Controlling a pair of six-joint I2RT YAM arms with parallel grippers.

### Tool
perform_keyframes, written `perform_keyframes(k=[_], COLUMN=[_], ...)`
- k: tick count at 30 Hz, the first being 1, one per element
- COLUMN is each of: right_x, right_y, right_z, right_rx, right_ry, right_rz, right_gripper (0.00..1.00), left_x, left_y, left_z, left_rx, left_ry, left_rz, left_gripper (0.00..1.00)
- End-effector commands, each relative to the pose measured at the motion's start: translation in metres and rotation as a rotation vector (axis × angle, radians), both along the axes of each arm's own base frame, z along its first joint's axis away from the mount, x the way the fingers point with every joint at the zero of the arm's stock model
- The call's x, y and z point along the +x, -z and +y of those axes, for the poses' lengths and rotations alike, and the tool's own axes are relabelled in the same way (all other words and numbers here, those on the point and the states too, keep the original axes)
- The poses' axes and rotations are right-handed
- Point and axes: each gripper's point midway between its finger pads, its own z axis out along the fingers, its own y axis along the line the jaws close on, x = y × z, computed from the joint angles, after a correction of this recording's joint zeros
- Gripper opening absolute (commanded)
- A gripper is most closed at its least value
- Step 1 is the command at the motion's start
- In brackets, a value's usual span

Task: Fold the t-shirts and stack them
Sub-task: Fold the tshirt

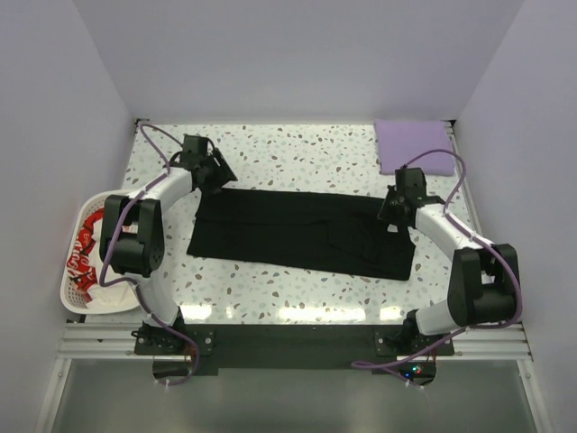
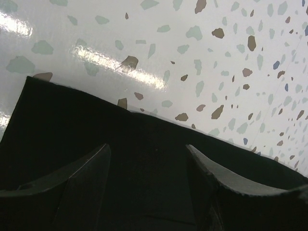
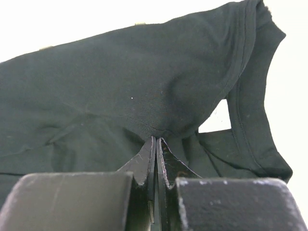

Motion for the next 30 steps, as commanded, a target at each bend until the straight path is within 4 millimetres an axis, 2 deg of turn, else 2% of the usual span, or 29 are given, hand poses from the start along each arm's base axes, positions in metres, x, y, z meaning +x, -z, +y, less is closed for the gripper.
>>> perform_keyframes(k=[1, 3, 8, 11, 14, 15, 16, 19, 22, 24, 25, 27, 28, 30], right_x=[-0.006, -0.008, -0.011, -0.013, -0.01, -0.007, -0.008, -0.004, -0.004, -0.007, -0.009, -0.012, -0.015, -0.014], right_y=[0.021, 0.033, 0.044, 0.04, 0.021, 0.007, 0.002, -0.023, -0.041, -0.044, -0.044, -0.041, -0.04, -0.032], right_z=[0.009, 0.01, 0.009, 0.007, 0.004, 0.003, 0.003, 0.003, 0.017, 0.04, 0.058, 0.076, 0.092, 0.106], right_rx=[0.025, 0.035, 0.028, 0.013, 0.001, -0.001, -0.005, -0.009, 0.003, 0.005, 0.007, -0.005, -0.007, -0.022], right_ry=[-0.029, -0.029, -0.027, -0.026, -0.021, -0.022, -0.023, -0.033, -0.077, -0.143, -0.196, -0.241, -0.284, -0.312], right_rz=[0.046, 0.078, 0.103, 0.102, 0.062, 0.026, 0.02, -0.041, -0.092, -0.106, -0.114, -0.114, -0.119, -0.108], right_gripper=[0.0, 0.0, 0.01, 0.08, 0.22, 0.25, 0.31, 0.36, 0.37, 0.38, 0.38, 0.38, 0.38, 0.38], left_x=[0.003, 0.003, -0.003, -0.009, -0.018, -0.02, -0.027, -0.035, -0.047, -0.052, -0.053, -0.053, -0.053, -0.052], left_y=[-0.002, -0.004, -0.003, -0.003, -0.003, -0.008, -0.003, -0.009, -0.004, -0.002, 0.0, 0.002, 0.003, 0.007], left_z=[-0.007, -0.006, -0.005, -0.005, -0.005, -0.005, -0.004, 0.0, 0.008, 0.013, 0.018, 0.022, 0.022, 0.023], left_rx=[-0.013, -0.012, -0.006, -0.007, -0.007, -0.006, -0.003, 0.003, 0.026, 0.037, 0.056, 0.065, 0.061, 0.047], left_ry=[0.024, 0.024, 0.03, 0.037, 0.042, 0.04, 0.035, 0.007, -0.037, -0.066, -0.088, -0.106, -0.113, -0.117], left_rz=[-0.015, -0.018, -0.004, -0.003, 0.0, -0.009, 0.006, -0.01, 0.007, 0.016, 0.023, 0.031, 0.037, 0.051], left_gripper=[0.68, 0.68, 0.68, 0.68, 0.68, 0.68, 0.68, 0.68, 0.69, 0.7, 0.7, 0.71, 0.71, 0.72])
